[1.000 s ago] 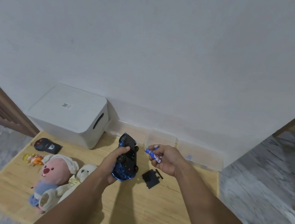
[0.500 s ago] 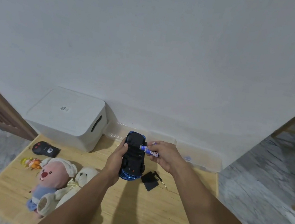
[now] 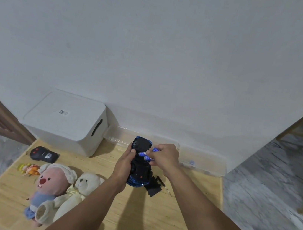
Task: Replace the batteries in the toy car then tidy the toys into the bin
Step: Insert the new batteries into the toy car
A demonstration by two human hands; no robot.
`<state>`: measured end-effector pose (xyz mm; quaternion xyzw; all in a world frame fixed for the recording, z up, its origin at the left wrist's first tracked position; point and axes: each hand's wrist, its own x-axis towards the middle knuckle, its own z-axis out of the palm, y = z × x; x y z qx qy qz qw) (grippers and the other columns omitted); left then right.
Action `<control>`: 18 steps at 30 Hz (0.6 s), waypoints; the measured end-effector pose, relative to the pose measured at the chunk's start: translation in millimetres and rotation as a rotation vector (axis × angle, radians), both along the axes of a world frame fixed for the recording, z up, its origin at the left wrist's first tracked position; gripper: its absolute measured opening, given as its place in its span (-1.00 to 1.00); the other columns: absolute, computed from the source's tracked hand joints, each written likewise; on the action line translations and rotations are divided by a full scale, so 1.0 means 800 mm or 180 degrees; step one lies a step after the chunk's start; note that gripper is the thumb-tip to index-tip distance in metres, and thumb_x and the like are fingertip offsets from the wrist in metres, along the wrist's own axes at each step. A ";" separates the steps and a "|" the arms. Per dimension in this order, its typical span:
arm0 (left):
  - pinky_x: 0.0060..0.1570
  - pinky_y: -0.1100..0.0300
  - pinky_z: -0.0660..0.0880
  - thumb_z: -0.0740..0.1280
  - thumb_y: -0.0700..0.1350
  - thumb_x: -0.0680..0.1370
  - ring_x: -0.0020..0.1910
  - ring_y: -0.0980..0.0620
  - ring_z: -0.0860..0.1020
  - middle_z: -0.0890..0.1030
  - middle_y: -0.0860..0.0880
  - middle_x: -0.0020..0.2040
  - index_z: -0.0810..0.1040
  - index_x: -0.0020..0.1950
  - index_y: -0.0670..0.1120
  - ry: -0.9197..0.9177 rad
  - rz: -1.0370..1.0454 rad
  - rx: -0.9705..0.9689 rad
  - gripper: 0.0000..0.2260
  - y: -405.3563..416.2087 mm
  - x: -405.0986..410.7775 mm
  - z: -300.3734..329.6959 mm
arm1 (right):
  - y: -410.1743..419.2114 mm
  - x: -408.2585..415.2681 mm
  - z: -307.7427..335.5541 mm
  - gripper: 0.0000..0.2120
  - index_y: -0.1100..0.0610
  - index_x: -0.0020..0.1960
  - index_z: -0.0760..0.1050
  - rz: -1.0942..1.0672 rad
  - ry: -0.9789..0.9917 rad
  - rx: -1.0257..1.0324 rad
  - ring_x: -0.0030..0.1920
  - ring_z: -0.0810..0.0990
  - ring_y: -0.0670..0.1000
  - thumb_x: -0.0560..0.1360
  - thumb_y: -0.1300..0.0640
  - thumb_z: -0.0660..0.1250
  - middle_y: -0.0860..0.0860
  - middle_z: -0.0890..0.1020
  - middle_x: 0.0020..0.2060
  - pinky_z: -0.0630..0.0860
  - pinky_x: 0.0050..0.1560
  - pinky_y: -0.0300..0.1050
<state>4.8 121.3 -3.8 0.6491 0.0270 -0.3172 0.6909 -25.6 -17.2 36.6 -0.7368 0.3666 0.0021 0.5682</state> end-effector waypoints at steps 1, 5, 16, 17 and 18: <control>0.24 -0.14 0.48 0.10 0.02 0.67 0.16 -0.07 0.61 0.61 -0.04 0.23 0.40 0.41 0.23 -0.0038 0.0010 0.0006 -0.67 -0.002 0.000 0.001 | 0.001 0.000 0.001 -0.92 0.19 -0.12 0.67 -0.0006 -0.0006 -0.0089 -0.39 0.66 0.02 0.39 0.21 0.52 0.06 0.68 -0.21 0.67 -0.21 -0.09; 0.14 0.02 0.53 0.09 0.00 0.68 0.14 -0.01 0.61 0.59 -0.02 0.24 0.37 0.44 0.22 -0.0080 0.0027 0.0027 -0.66 -0.005 -0.002 0.004 | 0.003 -0.001 -0.001 -0.87 0.17 -0.21 0.65 0.0096 0.0011 -0.0593 -0.35 0.68 0.04 0.38 0.12 0.54 0.07 0.67 -0.29 0.67 -0.25 -0.05; 0.09 0.02 0.55 0.13 -0.03 0.67 0.14 -0.04 0.59 0.60 -0.04 0.21 0.40 0.44 0.15 0.0003 0.0269 0.0105 -0.66 -0.006 -0.005 0.009 | 0.001 -0.002 -0.005 -0.90 0.15 -0.15 0.67 0.0391 0.0134 -0.1150 -0.25 0.58 0.02 0.47 0.12 0.44 0.02 0.62 -0.29 0.48 -0.34 -0.17; 0.13 -0.06 0.55 0.14 -0.02 0.66 0.11 -0.07 0.62 0.63 -0.05 0.18 0.43 0.42 0.15 0.0043 0.0291 0.0089 -0.67 -0.005 -0.003 0.008 | -0.003 -0.001 -0.004 -0.91 0.15 -0.16 0.66 0.0273 0.0118 -0.0901 -0.22 0.62 0.05 0.47 0.14 0.43 0.04 0.64 -0.25 0.57 -0.27 -0.11; 0.15 -0.12 0.55 0.15 -0.02 0.65 0.08 -0.11 0.64 0.65 -0.07 0.14 0.47 0.39 0.14 0.0096 0.0295 0.0057 -0.68 -0.003 -0.003 0.009 | -0.008 0.000 0.000 -0.91 0.16 -0.18 0.64 0.0069 0.0083 -0.0487 -0.20 0.64 0.08 0.49 0.18 0.40 0.07 0.65 -0.21 0.62 -0.21 -0.05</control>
